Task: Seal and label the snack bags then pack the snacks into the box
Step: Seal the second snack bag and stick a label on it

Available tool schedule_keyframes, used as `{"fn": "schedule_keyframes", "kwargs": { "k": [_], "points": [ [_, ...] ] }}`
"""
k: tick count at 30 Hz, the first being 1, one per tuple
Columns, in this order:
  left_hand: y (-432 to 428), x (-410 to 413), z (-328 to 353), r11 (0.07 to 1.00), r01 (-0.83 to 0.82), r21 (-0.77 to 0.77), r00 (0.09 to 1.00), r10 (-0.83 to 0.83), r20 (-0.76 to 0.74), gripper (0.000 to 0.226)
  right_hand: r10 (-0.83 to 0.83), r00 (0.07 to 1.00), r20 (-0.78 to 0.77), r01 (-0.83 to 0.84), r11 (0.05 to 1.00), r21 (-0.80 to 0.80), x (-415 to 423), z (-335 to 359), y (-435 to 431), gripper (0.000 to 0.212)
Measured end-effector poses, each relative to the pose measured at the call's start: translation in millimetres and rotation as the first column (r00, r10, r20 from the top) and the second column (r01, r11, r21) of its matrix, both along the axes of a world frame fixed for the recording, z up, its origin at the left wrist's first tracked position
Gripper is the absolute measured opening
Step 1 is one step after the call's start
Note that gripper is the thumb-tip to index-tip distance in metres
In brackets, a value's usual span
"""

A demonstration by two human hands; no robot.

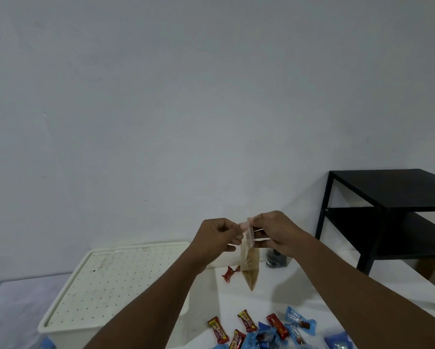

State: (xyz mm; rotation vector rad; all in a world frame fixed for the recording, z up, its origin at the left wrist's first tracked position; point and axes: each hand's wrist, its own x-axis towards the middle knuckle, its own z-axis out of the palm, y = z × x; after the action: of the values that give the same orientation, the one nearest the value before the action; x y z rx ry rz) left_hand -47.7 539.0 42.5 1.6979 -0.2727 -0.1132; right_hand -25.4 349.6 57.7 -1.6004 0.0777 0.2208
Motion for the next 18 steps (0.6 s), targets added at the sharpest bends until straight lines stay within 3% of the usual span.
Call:
{"fn": "schedule_keyframes", "kwargs": {
  "k": [3, 7, 11, 15, 18],
  "points": [
    [3.2, 4.1, 5.3, 0.995, -0.042, -0.096, 0.986, 0.026, -0.164, 0.055, 0.153, 0.987, 0.039, -0.152, 0.988, -0.026, -4.4, 6.4, -6.2, 0.018],
    [1.6, 8.4, 13.2, 0.951, -0.102, -0.293, 0.926, -0.017, -0.378, 0.058, 0.241, 0.967, 0.088, -0.237, 0.970, -0.054, -11.0, 11.0, -8.5, 0.020],
    [-1.0, 8.1, 14.5, 0.964, -0.065, -0.260, 0.928, -0.037, -0.370, 0.049, 0.281, 0.952, 0.121, -0.268, 0.957, -0.115, -15.7, 5.0, -5.1, 0.025],
    [0.5, 8.0, 10.3, 0.966, -0.018, -0.256, 0.940, -0.071, -0.333, 0.027, 0.307, 0.942, 0.134, -0.293, 0.949, -0.119, -17.0, -0.9, -3.3, 0.024],
    [1.3, 10.4, 7.0, 0.972, -0.011, -0.236, 0.948, -0.065, -0.312, 0.023, 0.292, 0.948, 0.128, -0.282, 0.955, -0.089, -16.1, -4.7, -2.5, 0.020]
  ]
}}
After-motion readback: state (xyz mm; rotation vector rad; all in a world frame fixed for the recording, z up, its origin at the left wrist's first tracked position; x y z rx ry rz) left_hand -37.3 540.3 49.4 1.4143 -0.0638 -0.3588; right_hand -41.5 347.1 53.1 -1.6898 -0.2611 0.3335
